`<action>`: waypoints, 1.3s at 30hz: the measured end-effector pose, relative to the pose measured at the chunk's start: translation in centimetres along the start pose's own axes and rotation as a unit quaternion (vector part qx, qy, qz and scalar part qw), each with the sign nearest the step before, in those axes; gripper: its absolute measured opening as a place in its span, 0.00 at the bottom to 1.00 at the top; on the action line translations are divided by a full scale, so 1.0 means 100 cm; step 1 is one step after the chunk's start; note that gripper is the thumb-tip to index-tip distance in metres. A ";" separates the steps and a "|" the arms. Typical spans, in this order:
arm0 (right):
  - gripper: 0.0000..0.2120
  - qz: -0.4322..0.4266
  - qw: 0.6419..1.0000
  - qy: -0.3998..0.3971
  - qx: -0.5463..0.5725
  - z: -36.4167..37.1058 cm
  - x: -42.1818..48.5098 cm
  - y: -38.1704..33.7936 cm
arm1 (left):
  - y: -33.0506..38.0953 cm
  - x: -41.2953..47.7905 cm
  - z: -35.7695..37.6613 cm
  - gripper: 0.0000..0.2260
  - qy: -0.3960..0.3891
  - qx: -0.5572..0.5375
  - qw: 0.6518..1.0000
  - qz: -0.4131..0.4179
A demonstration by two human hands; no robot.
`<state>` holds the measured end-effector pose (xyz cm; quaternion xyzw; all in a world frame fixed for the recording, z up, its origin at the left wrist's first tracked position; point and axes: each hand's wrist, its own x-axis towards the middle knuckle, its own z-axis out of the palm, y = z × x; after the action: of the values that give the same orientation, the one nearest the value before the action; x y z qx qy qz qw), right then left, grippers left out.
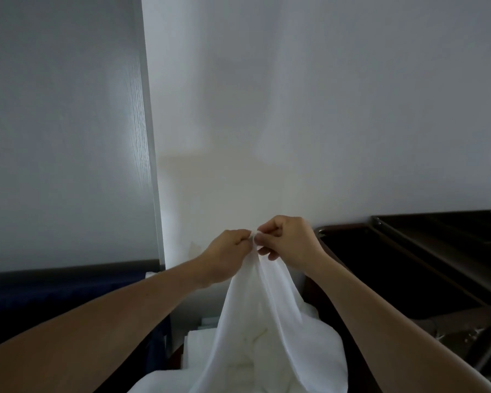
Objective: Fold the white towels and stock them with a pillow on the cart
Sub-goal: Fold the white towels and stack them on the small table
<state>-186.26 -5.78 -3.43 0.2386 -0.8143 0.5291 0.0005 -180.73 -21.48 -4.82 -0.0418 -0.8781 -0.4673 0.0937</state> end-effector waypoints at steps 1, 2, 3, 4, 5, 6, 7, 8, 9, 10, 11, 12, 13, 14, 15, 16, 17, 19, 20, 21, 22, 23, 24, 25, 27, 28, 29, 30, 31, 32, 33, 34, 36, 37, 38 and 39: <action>0.04 -0.009 1.000 -0.003 -0.005 0.000 -0.001 0.000 | 0.000 -0.002 -0.001 0.14 0.001 -0.040 0.999 -0.010; 0.05 -0.018 1.000 -0.005 -0.010 0.000 -0.001 0.000 | 0.000 -0.004 -0.001 0.14 -0.002 -0.068 0.998 -0.014; 0.06 -0.026 1.000 -0.005 -0.015 -0.001 -0.002 0.000 | 0.000 -0.006 -0.001 0.14 -0.012 -0.080 0.997 -0.013; 0.07 -0.032 0.999 -0.004 -0.018 -0.002 -0.001 0.000 | 0.000 -0.007 -0.001 0.14 -0.026 -0.086 0.996 -0.009; 0.08 -0.034 0.999 -0.004 -0.020 -0.003 0.000 0.001 | 0.000 -0.009 -0.001 0.14 -0.041 -0.095 0.995 -0.005; 0.08 -0.036 0.999 -0.002 -0.021 -0.004 0.001 0.002 | -0.001 -0.010 -0.001 0.13 -0.053 -0.113 0.992 -0.003; 0.08 -0.038 0.999 0.001 -0.023 -0.005 0.002 0.004 | -0.001 -0.012 -0.002 0.12 -0.059 -0.135 0.989 -0.001; 0.08 -0.045 0.998 0.007 -0.035 -0.005 0.003 0.006 | -0.001 -0.013 -0.002 0.13 -0.062 -0.148 0.987 0.004; 0.08 -0.055 0.997 0.015 -0.054 -0.005 0.003 0.007 | -0.001 -0.013 -0.002 0.14 -0.062 -0.147 0.987 0.012; 0.08 -0.066 0.995 0.022 -0.071 -0.004 0.004 0.008 | 0.000 -0.014 -0.002 0.12 -0.055 -0.130 0.990 0.027; 0.08 -0.073 0.994 0.025 -0.080 -0.004 0.004 0.008 | 0.001 -0.015 -0.001 0.10 -0.039 -0.103 0.993 0.042; 0.08 -0.073 0.994 0.024 -0.074 -0.003 0.004 0.008 | 0.003 -0.015 -0.001 0.08 -0.017 -0.073 0.996 0.053; 0.07 -0.066 0.996 0.021 -0.053 -0.004 0.004 0.007 | 0.005 -0.014 0.000 0.09 0.003 -0.051 0.997 0.059; 0.04 -0.046 0.999 0.012 -0.013 -0.005 0.003 0.005 | 0.006 -0.013 -0.001 0.09 0.015 -0.049 0.997 0.060; 0.03 -0.020 0.999 -0.008 0.040 -0.006 0.002 0.004 | 0.007 -0.012 -0.004 0.09 0.018 -0.066 0.996 0.059; 0.08 0.011 0.995 -0.032 0.090 -0.007 0.002 0.006 | 0.010 -0.010 -0.008 0.09 0.013 -0.091 0.994 0.056; 0.13 0.039 0.989 -0.060 0.133 -0.009 0.001 0.009 | 0.013 -0.008 -0.014 0.08 0.007 -0.112 0.992 0.052; 0.15 0.056 0.982 -0.090 0.158 -0.012 -0.002 0.014 | 0.018 0.002 -0.031 0.08 0.005 -0.145 0.989 0.037; 0.13 0.049 0.983 -0.090 0.155 -0.015 -0.003 0.014 | 0.020 0.007 -0.040 0.08 0.006 -0.165 0.986 0.026; 0.11 0.039 0.984 -0.086 0.153 -0.018 -0.002 0.011 | 0.023 0.013 -0.049 0.08 0.006 -0.187 0.982 0.016; 0.10 0.029 0.984 -0.086 0.152 -0.022 -0.001 0.004 | 0.028 0.019 -0.058 0.08 0.003 -0.204 0.979 0.013; 0.10 0.018 0.985 -0.089 0.147 -0.025 0.002 -0.005 | 0.035 0.026 -0.067 0.08 -0.003 -0.215 0.976 0.016; 0.10 0.003 0.987 -0.083 0.134 -0.029 0.005 -0.016 | 0.043 0.032 -0.076 0.09 -0.006 -0.225 0.974 0.026; 0.10 -0.021 0.991 -0.059 0.118 -0.032 0.011 -0.030 | 0.053 0.039 -0.085 0.10 0.000 -0.235 0.971 0.040; 0.07 -0.093 0.990 0.034 0.101 -0.040 0.023 -0.065 | 0.075 0.052 -0.104 0.12 0.047 -0.238 0.967 0.079; 0.03 -0.133 0.982 0.076 0.107 -0.043 0.027 -0.082 | 0.086 0.059 -0.114 0.11 0.088 -0.205 0.969 0.105; 0.02 -0.173 0.974 0.096 0.114 -0.045 0.031 -0.095 | 0.096 0.066 -0.122 0.11 0.135 -0.149 0.971 0.131; 0.06 -0.193 0.971 0.090 0.106 -0.044 0.035 -0.100 | 0.102 0.072 -0.128 0.12 0.178 -0.086 0.969 0.150; 0.09 -0.180 0.980 0.066 0.057 -0.041 0.037 -0.099 | 0.104 0.076 -0.132 0.12 0.212 -0.035 0.964 0.155; 0.10 -0.145 0.989 0.028 -0.030 -0.034 0.036 -0.093 | 0.101 0.079 -0.134 0.12 0.225 -0.003 0.964 0.145; 0.08 -0.104 0.986 -0.021 -0.132 -0.028 0.034 -0.081 | 0.094 0.080 -0.135 0.12 0.216 0.012 0.968 0.128; 0.05 -0.065 0.976 -0.045 -0.200 -0.025 0.032 -0.070 | 0.084 0.080 -0.134 0.12 0.195 0.023 0.974 0.110; 0.07 -0.034 0.983 0.011 -0.180 -0.034 0.033 -0.065 | 0.065 0.078 -0.132 0.13 0.171 0.026 0.981 0.084; 0.07 -0.051 0.989 0.075 -0.117 -0.043 0.036 -0.070 | 0.061 0.078 -0.132 0.12 0.177 0.001 0.981 0.078; 0.06 -0.088 0.986 0.133 -0.041 -0.053 0.038 -0.078 | 0.061 0.080 -0.134 0.11 0.185 -0.044 0.979 0.075; 0.08 -0.133 0.977 0.166 0.006 -0.062 0.039 -0.085 | 0.065 0.083 -0.135 0.10 0.193 -0.091 0.974 0.077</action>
<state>-187.96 -4.77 7.64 0.2539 -0.7606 0.5614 0.2045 -186.07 -29.18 9.48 -0.0272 -0.7914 -0.5359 0.2930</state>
